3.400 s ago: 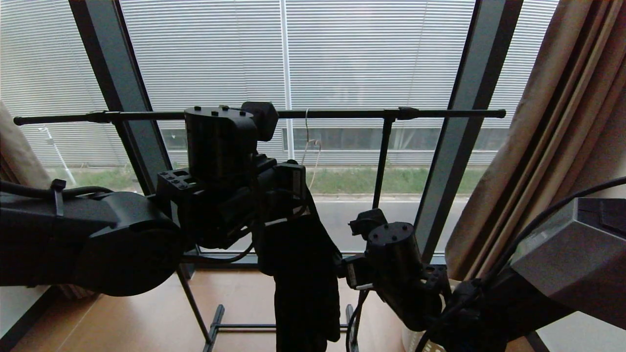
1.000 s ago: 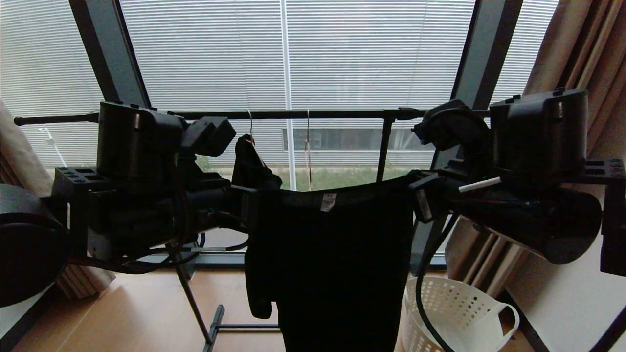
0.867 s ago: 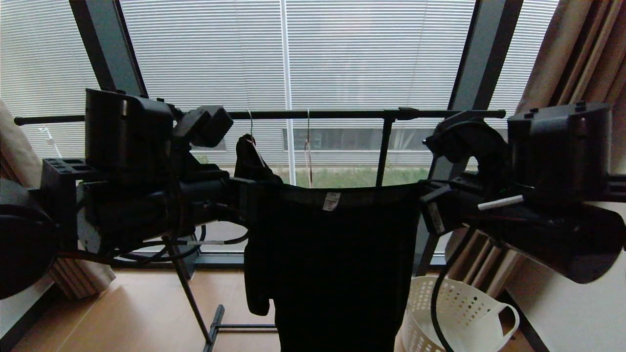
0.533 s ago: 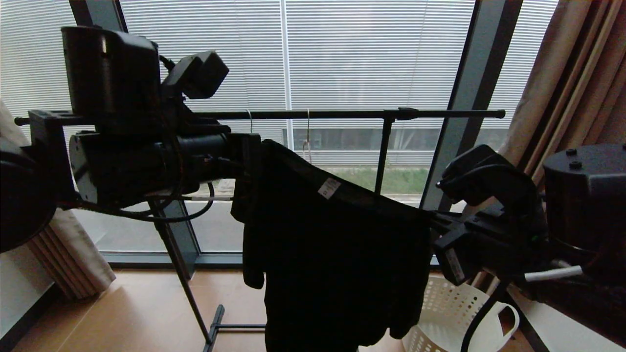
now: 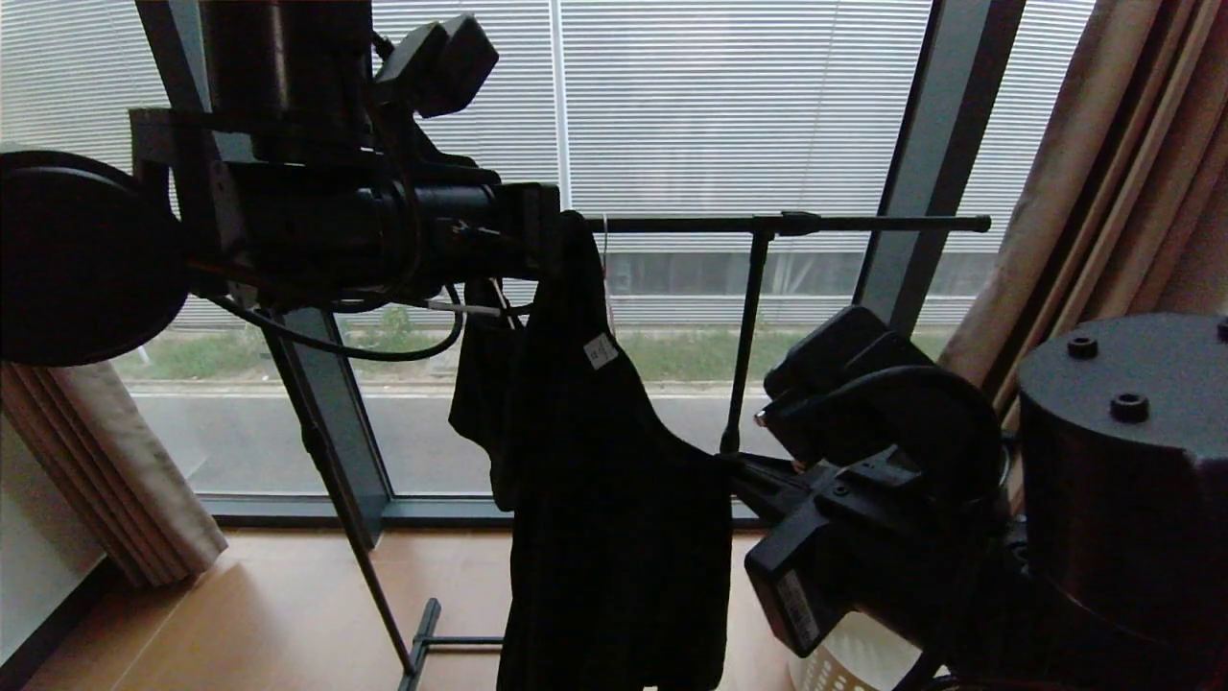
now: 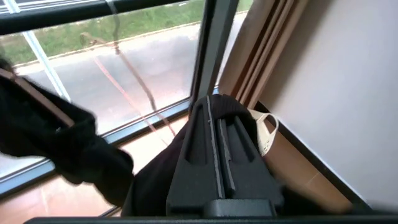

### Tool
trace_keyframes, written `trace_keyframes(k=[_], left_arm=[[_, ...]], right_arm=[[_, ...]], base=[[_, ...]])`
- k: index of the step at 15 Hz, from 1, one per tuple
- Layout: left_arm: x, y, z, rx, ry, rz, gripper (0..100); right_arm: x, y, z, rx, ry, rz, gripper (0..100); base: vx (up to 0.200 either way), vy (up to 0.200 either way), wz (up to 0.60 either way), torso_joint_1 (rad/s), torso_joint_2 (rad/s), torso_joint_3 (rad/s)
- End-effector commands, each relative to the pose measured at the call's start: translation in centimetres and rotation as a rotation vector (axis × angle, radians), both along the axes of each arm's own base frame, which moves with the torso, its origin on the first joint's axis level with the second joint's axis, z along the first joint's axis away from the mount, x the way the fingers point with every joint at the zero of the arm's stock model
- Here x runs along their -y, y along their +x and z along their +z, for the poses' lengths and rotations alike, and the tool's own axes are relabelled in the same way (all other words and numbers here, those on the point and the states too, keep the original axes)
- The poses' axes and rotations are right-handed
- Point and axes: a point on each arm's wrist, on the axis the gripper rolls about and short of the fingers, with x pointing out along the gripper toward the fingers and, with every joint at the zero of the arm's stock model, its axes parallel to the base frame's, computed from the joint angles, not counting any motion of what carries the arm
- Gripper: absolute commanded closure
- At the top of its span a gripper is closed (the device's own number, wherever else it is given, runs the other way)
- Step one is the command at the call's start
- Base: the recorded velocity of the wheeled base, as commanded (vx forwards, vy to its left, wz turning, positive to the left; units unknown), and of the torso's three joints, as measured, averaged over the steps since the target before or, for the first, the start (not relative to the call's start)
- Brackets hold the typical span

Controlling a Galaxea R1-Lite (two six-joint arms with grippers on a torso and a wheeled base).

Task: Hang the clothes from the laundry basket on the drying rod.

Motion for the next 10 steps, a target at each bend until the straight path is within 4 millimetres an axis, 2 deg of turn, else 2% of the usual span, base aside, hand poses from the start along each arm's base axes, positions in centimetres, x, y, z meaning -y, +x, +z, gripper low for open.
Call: trace_keyframes(k=[1, 5, 8, 10], left_arm=[[1.0, 0.7, -0.4, -0.006, 0.003, -0.015, 100], [1.9, 1.1, -0.2, 0.001, -0.001, -0.029, 100], [2.1, 1.2, -0.2, 0.002, -0.002, -0.03, 100], [2.0, 1.1, -0.3, -0.002, 0.001, -0.03, 100]], right_arm=[[-2.9, -0.1, -0.6, -0.012, -0.015, 0.047, 100], [-6.3, -1.2, -1.5, -0.037, -0.005, 0.109, 100], [-6.3, -1.3, -1.5, -0.047, 0.007, 0.106, 100], [-5.0, -1.1, -1.0, -0.059, 0.036, 0.07, 100]], base=[[0.0, 0.0, 0.0, 0.0, 0.0, 0.0], [0.0, 0.0, 0.0, 0.0, 0.0, 0.0], [0.0, 0.0, 0.0, 0.0, 0.0, 0.0], [0.0, 0.0, 0.0, 0.0, 0.0, 0.0]])
